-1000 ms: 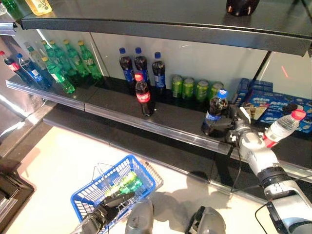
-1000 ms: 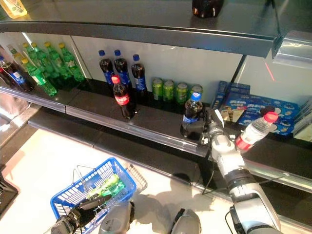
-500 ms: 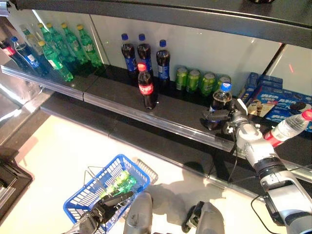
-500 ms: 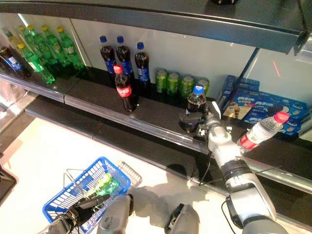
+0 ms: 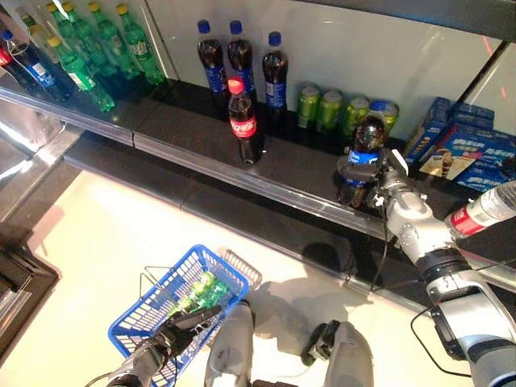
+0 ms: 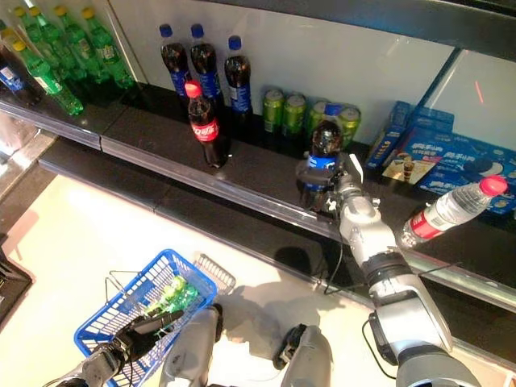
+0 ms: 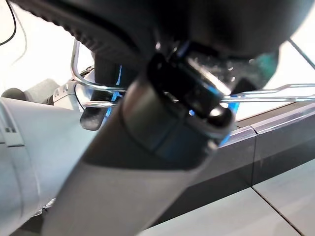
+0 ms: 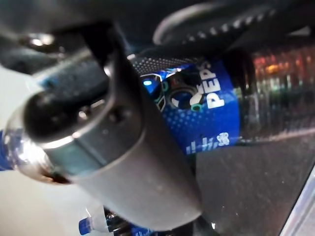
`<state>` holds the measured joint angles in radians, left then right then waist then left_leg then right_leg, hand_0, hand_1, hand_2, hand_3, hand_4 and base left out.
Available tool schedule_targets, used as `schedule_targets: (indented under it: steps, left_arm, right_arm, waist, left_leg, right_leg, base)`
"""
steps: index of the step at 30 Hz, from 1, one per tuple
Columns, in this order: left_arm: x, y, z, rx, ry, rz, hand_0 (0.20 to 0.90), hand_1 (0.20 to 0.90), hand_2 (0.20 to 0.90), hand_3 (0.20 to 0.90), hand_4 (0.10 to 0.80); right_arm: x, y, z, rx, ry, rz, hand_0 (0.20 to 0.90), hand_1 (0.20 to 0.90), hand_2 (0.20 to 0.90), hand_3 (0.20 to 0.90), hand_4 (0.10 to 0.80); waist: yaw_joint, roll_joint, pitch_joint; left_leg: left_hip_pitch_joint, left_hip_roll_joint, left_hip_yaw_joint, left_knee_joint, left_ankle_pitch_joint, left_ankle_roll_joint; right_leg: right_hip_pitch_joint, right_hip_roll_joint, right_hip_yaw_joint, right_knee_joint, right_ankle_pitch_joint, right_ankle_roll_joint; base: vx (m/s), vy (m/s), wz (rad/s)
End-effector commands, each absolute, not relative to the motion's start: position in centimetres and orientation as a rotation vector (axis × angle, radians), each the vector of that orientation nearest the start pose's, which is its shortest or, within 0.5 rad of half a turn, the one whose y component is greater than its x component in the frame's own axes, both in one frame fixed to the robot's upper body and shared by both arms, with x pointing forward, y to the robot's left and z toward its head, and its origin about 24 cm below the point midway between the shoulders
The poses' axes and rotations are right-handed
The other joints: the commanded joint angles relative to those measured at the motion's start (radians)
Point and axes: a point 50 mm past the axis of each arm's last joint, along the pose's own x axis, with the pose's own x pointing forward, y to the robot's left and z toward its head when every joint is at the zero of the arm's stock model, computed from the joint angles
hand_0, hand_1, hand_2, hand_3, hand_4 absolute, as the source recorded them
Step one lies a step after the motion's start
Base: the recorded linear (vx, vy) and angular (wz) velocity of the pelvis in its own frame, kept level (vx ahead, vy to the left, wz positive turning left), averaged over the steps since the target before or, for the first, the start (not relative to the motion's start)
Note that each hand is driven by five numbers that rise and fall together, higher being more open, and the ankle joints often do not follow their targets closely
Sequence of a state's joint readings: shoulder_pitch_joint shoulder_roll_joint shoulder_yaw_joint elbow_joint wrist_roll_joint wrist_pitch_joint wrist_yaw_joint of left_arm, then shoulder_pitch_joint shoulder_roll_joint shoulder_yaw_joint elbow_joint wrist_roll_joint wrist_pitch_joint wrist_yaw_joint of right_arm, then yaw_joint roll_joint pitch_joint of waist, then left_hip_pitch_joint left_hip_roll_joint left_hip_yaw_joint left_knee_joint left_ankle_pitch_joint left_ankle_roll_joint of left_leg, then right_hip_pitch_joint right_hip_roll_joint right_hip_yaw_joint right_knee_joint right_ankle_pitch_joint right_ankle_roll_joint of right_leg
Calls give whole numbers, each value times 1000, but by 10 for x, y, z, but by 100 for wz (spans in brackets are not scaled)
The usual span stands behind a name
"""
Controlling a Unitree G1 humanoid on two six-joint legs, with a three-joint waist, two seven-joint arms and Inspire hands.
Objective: Pick up the drink and place into the basket.
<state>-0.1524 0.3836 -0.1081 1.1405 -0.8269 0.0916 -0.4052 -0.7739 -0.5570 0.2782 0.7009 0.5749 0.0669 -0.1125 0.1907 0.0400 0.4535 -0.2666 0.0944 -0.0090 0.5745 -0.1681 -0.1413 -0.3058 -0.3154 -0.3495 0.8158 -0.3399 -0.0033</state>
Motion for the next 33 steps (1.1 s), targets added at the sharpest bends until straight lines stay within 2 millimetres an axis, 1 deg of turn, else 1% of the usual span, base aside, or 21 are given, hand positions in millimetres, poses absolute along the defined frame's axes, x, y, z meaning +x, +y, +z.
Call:
schedule_targets:
  steps: [1,5,9,17,21,25,27,29,30,33]
  left_arm:
    - [145,225,-132,-483,964,-151,300,300,300,200,100]
    - [150,226,-129,-488,942,-146,300,300,300,200,100]
    - [155,226,-127,-485,926,-141,300,300,300,200,100]
    - [158,228,-125,-493,893,-122,300,300,300,200,100]
    - [157,230,-125,-495,881,-105,300,300,300,200,100]
    - [152,234,-127,-486,879,-74,300,300,300,200,100]
    - [147,234,-128,-487,883,-64,300,300,300,200,100]
    - [144,232,-130,-493,880,-51,300,300,300,200,100]
    - [142,231,-131,-494,881,-46,300,300,300,200,100]
    - [136,230,-133,-496,886,-32,300,300,300,200,100]
  right_arm:
    - [391,-219,218,-101,-307,-62,300,300,300,200,100]
    - [386,-214,231,-149,-385,-23,300,300,300,200,100]
    - [379,-208,241,-156,-455,10,300,300,300,200,100]
    - [363,-202,249,-179,-559,62,300,300,300,200,100]
    - [351,-197,252,-206,-626,91,300,300,300,200,100]
    - [340,-191,247,-237,-658,134,300,300,300,200,100]
    - [331,-188,239,-254,-666,158,300,300,300,200,100]
    - [324,-186,231,-254,-663,174,300,300,300,200,100]
    - [319,-186,223,-251,-653,185,300,300,300,200,100]
    - [311,-188,214,-267,-637,195,300,300,300,200,100]
  waist:
    - [0,-7,-53]
    - [-9,-10,-47]
    - [-18,-17,-40]
    - [-40,-25,-36]
    - [-53,-32,-40]
    - [-66,-40,-55]
    - [-74,-45,-77]
    - [-79,-49,-91]
    - [-84,-54,-114]
    - [-93,-59,-163]
  left_leg:
    - [-42,-21,99,31,96,102]
    - [-45,-12,103,28,95,100]
    - [-44,-7,106,24,89,101]
    - [-33,5,117,9,84,99]
    - [-14,11,124,-12,81,98]
    - [19,11,127,-53,92,92]
    - [53,8,125,-113,118,85]
    - [84,2,123,-157,130,81]
    - [106,-2,123,-203,147,78]
    - [162,-4,138,-302,175,66]
  right_leg:
    - [-20,33,56,-90,209,57]
    - [-31,35,60,-89,210,59]
    - [-38,35,66,-94,216,63]
    - [-41,38,73,-105,220,66]
    - [-30,41,78,-127,228,71]
    - [-1,49,90,-177,247,78]
    - [38,62,98,-255,271,81]
    - [74,68,104,-317,285,86]
    - [106,71,101,-379,305,90]
    - [175,85,95,-497,329,99]
  base:
    - [-61,-8,-1]
    - [-72,-5,-2]
    - [-71,-14,-1]
    - [-59,-5,-4]
    - [-31,-6,-7]
    - [7,0,-2]
    - [43,9,-10]
    - [51,14,-12]
    - [45,7,-12]
    - [85,7,-10]
